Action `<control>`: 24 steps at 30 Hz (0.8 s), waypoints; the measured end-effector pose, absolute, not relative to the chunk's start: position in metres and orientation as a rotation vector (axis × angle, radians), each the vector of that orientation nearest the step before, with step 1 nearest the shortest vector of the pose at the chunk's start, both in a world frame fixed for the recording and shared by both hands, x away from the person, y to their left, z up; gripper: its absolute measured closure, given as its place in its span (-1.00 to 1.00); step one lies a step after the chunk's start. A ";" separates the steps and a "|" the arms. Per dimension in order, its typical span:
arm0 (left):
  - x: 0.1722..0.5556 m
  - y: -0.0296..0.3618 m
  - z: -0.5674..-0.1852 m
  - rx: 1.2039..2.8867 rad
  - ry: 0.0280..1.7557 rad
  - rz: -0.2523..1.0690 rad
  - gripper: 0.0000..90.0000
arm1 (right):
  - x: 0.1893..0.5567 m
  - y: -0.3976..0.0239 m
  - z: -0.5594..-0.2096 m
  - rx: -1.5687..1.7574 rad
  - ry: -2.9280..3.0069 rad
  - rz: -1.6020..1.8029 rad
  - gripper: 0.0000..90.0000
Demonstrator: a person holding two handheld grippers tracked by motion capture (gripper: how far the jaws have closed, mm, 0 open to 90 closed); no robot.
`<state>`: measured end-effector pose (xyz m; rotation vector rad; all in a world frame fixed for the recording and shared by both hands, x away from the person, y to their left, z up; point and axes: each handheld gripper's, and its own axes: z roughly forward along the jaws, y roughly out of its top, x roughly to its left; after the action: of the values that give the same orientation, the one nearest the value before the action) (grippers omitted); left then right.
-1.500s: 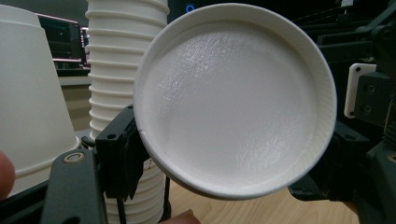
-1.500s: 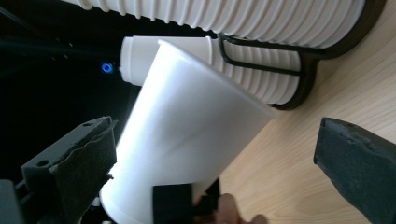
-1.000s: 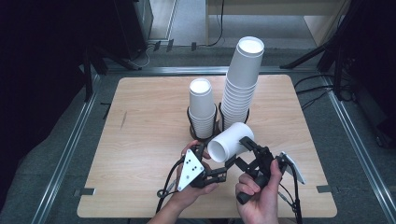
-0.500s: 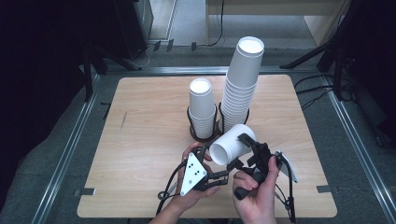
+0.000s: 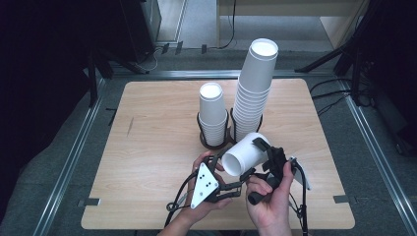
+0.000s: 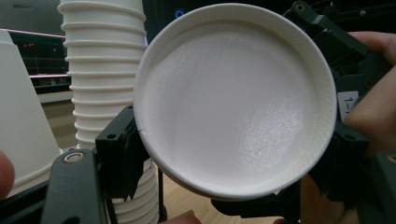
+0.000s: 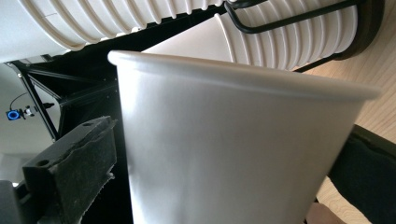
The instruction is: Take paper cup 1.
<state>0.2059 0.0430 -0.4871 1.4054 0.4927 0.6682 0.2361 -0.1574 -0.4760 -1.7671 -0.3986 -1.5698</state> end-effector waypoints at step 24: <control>0.207 0.050 -0.478 1.483 0.572 0.690 -0.85 | 0.241 -0.161 -0.477 -1.759 -0.397 -1.702 -0.68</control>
<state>0.2065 0.0504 -0.4777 1.4834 0.5717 0.6901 0.2412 -0.1613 -0.4772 -1.7594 -0.3971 -1.7018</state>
